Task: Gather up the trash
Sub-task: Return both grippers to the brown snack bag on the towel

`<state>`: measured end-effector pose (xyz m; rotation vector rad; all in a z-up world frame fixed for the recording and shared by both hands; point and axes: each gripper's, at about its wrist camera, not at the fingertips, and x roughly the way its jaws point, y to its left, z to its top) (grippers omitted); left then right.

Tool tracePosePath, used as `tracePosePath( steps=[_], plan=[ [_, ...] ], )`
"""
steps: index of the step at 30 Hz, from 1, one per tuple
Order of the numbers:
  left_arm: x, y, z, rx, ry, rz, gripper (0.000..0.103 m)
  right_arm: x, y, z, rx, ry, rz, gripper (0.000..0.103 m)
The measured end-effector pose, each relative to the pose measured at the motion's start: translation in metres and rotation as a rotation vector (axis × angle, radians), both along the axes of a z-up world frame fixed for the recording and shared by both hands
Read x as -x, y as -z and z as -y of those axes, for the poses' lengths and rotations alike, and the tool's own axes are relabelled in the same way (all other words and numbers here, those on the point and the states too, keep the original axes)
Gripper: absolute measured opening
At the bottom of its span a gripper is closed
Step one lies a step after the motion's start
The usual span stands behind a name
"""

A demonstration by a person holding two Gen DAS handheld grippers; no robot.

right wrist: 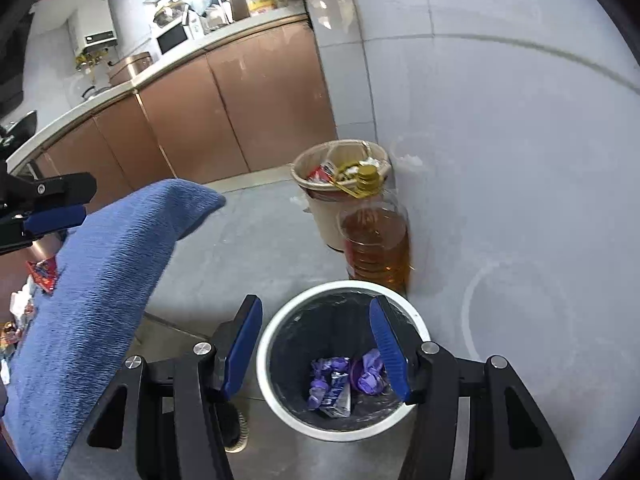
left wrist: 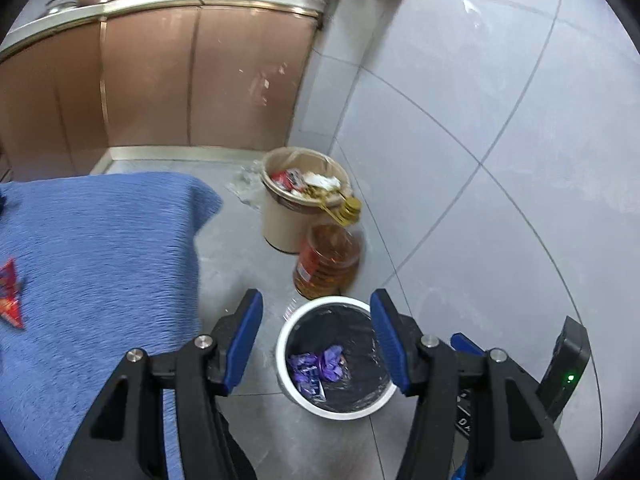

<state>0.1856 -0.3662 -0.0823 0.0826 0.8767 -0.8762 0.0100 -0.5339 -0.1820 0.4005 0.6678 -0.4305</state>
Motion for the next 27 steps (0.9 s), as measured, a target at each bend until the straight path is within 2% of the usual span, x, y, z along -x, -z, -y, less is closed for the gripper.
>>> tracePosePath(
  steps=[9,17,27],
  plan=[
    [0.019,-0.027,-0.072,0.006,-0.046,0.049,0.054,-0.001,-0.046,-0.044,0.051,-0.108,0.096,0.053],
    [0.042,-0.054,-0.143,0.049,-0.103,0.101,0.054,0.013,-0.088,-0.088,0.121,-0.174,0.174,0.053],
    [0.063,-0.091,-0.259,0.144,-0.28,0.207,0.054,0.032,-0.147,-0.145,0.217,-0.264,0.258,0.056]
  ],
)
